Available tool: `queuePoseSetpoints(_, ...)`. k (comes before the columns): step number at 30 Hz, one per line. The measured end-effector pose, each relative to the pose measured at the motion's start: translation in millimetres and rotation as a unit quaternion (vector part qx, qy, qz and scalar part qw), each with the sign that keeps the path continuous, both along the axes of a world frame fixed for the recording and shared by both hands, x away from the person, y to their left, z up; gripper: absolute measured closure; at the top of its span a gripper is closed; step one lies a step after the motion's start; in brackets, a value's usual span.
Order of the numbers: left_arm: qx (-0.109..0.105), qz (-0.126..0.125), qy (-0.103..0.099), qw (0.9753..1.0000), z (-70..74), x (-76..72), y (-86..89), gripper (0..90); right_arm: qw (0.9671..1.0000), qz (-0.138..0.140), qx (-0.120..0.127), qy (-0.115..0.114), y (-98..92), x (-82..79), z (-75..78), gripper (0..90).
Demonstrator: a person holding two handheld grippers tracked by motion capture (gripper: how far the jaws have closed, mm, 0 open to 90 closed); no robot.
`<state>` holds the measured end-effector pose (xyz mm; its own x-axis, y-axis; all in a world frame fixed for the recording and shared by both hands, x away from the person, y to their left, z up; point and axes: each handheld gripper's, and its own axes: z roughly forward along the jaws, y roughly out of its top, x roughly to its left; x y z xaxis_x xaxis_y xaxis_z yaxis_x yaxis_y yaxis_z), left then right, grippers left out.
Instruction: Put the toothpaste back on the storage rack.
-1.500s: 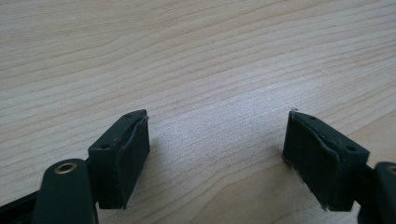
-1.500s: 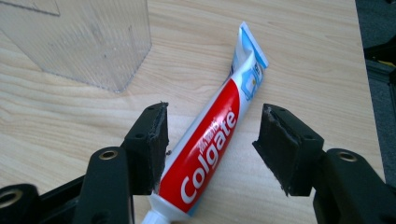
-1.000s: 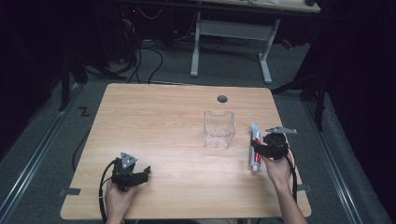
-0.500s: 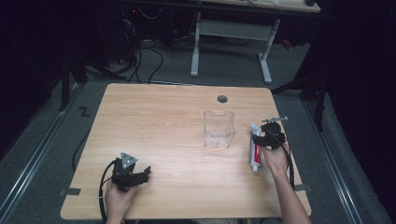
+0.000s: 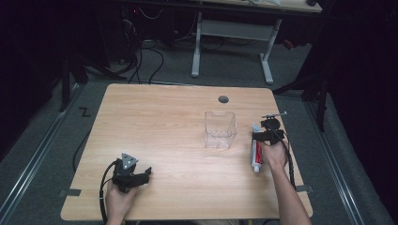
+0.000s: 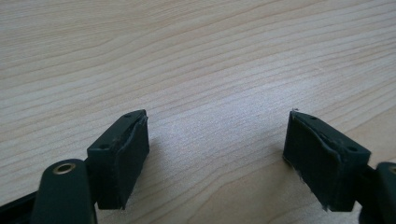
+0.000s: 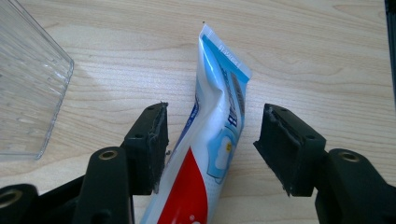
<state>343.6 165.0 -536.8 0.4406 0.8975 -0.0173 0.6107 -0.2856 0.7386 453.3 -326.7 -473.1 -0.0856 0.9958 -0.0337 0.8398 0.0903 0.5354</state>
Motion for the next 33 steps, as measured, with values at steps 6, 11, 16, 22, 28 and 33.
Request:
queuePoseSetpoints(6,0.000,0.000,0.000,1.0000,0.0,0.0,0.0,22.5,0.9998,-0.006,-0.013,0.015,2.3,7.4,-6.7,41.5)
queuePoseSetpoints(11,0.000,0.000,0.000,1.0000,0.0,0.0,0.0,22.5,0.9994,-0.021,-0.007,0.025,-2.0,11.4,-9.3,42.4)
queuePoseSetpoints(16,0.000,0.000,0.000,1.0000,0.0,0.0,0.0,22.5,0.9991,-0.025,-0.006,0.032,-2.9,12.9,-10.9,42.6)
queuePoseSetpoints(22,0.000,0.000,0.000,1.0000,0.0,0.0,-0.1,22.5,0.9986,-0.025,-0.005,0.046,-1.3,16.2,-16.6,43.4)
queuePoseSetpoints(28,0.000,0.000,0.000,1.0000,0.0,0.0,-0.1,22.4,0.9985,-0.024,-0.008,0.048,1.6,17.9,-18.7,45.3)
queuePoseSetpoints(33,0.001,-0.002,-0.001,1.0000,-0.2,0.1,-0.3,21.9,0.9980,-0.026,-0.011,0.056,3.6,21.0,-19.4,46.1)
